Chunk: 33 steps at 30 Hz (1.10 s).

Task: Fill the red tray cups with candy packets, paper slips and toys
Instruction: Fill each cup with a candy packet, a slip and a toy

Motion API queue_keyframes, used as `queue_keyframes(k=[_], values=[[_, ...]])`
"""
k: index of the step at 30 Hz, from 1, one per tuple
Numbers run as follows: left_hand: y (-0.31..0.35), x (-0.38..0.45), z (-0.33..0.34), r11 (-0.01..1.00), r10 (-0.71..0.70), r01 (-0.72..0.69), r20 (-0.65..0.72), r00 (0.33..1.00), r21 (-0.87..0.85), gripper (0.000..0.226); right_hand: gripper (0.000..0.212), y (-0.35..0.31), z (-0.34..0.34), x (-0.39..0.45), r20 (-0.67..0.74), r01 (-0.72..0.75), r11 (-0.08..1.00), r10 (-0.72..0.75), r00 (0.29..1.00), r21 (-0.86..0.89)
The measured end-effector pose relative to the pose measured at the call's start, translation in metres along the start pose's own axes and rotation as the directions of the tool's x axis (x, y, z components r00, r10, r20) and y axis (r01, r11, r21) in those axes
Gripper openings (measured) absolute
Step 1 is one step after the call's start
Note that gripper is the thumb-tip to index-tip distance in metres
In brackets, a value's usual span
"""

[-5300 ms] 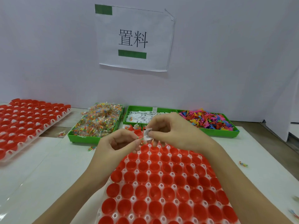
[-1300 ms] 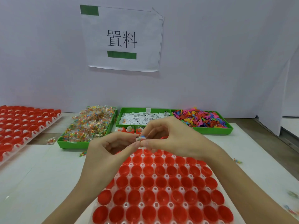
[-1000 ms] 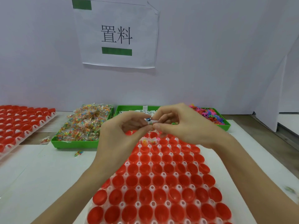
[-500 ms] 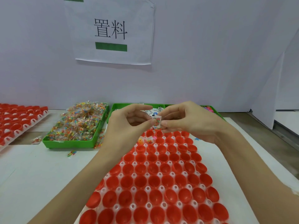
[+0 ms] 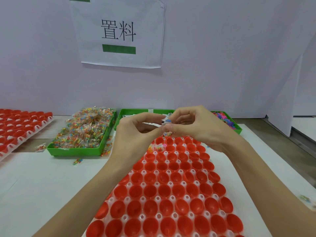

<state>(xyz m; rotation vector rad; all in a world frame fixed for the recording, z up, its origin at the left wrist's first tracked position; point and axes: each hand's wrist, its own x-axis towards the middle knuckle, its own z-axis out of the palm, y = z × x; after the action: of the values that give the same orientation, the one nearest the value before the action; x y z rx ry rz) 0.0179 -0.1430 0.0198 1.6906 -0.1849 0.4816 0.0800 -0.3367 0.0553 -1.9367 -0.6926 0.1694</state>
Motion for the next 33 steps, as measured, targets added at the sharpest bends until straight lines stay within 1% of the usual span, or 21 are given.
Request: queue_keyframes(k=[2, 4, 6, 8, 11, 14, 16, 21, 24, 26, 28, 30, 33], values=[[-0.004, 0.000, 0.002, 1.000, -0.017, 0.016, 0.010, 1.000, 0.019, 0.016, 0.017, 0.001, -0.004, -0.001, 0.056, 0.000, 0.996, 0.006, 0.998, -0.093], [-0.009, 0.001, 0.005, 0.998, -0.020, 0.018, 0.015, 1.000, 0.066, 0.015, 0.014, 0.003, -0.009, -0.001, 0.100, 0.000, 0.995, 0.010, 0.995, -0.101], [-0.015, 0.002, 0.008, 0.990, -0.003, -0.001, 0.024, 1.000, 0.139, 0.015, 0.013, 0.006, -0.010, -0.001, 0.093, -0.013, 0.996, 0.022, 0.995, -0.094], [-0.021, 0.004, 0.009, 0.980, 0.011, -0.020, 0.047, 0.999, 0.200, 0.015, 0.012, 0.009, -0.009, 0.001, 0.098, -0.022, 0.991, 0.035, 0.995, -0.130], [-0.029, 0.006, 0.011, 0.964, 0.000, -0.026, 0.098, 0.995, 0.266, 0.015, 0.008, 0.012, -0.008, 0.003, 0.131, 0.008, 0.963, 0.028, 0.991, -0.268], [-0.030, 0.009, 0.012, 0.955, -0.021, -0.027, 0.158, 0.987, 0.296, 0.015, 0.008, 0.016, -0.005, 0.005, 0.095, 0.012, 0.928, 0.025, 0.995, -0.373], [-0.032, 0.011, 0.012, 0.941, -0.004, -0.060, 0.190, 0.982, 0.333, 0.016, 0.011, 0.019, -0.003, 0.006, 0.073, -0.017, 0.928, 0.047, 0.996, -0.371], [-0.036, 0.012, 0.021, 0.891, 0.038, -0.131, 0.216, 0.976, 0.434, 0.013, 0.014, 0.028, -0.001, 0.006, 0.031, -0.093, 0.921, 0.113, 0.993, -0.379], [-0.037, 0.014, 0.018, 0.912, -0.004, -0.106, 0.267, 0.964, 0.397, 0.013, 0.014, 0.030, -0.002, 0.005, 0.025, -0.124, 0.937, 0.140, 0.990, -0.326], [-0.035, 0.017, 0.012, 0.934, -0.033, -0.070, 0.278, 0.960, 0.351, 0.015, 0.013, 0.029, -0.003, 0.006, 0.046, -0.114, 0.953, 0.131, 0.990, -0.280], [-0.033, 0.020, 0.009, 0.943, -0.031, -0.055, 0.251, 0.968, 0.329, 0.015, 0.011, 0.028, -0.003, 0.007, 0.066, -0.083, 0.961, 0.103, 0.992, -0.264], [-0.031, 0.021, 0.008, 0.941, -0.023, -0.056, 0.228, 0.973, 0.333, 0.012, 0.008, 0.026, -0.004, 0.008, 0.080, -0.047, 0.964, 0.070, 0.994, -0.261], [-0.030, 0.023, 0.008, 0.943, -0.037, -0.047, 0.243, 0.969, 0.329, 0.011, 0.005, 0.026, -0.006, 0.006, 0.090, 0.001, 0.959, 0.026, 0.996, -0.283]])
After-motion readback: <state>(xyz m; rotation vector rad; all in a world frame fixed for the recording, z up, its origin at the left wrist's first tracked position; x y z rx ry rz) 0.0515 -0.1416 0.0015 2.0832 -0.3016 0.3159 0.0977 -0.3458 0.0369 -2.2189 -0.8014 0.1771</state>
